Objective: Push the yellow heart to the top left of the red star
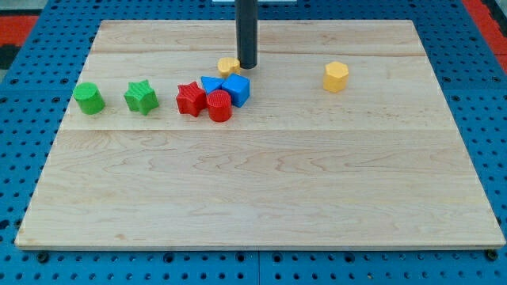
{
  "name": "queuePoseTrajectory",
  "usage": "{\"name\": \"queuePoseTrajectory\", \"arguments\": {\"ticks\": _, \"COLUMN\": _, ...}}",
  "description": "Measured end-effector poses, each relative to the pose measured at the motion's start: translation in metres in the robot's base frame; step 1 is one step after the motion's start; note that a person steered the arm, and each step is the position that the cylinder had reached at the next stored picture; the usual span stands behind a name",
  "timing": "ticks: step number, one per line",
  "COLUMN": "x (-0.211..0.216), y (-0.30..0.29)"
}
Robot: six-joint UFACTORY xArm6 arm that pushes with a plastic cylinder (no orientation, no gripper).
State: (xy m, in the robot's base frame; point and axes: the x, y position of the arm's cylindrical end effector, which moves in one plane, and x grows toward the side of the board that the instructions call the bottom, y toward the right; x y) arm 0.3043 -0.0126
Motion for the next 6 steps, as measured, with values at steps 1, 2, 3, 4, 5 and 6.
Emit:
{"name": "queuePoseTrajectory", "arguments": {"ticks": 1, "x": 0.003, "y": 0.110}}
{"name": "queuePoseTrajectory", "arguments": {"ticks": 2, "x": 0.013, "y": 0.065}}
{"name": "queuePoseTrajectory", "arguments": {"ticks": 3, "x": 0.011, "y": -0.010}}
{"name": "queuePoseTrajectory", "arguments": {"ticks": 4, "x": 0.011, "y": -0.051}}
{"name": "queuePoseTrajectory", "arguments": {"ticks": 5, "x": 0.013, "y": -0.051}}
{"name": "queuePoseTrajectory", "arguments": {"ticks": 6, "x": 0.021, "y": -0.072}}
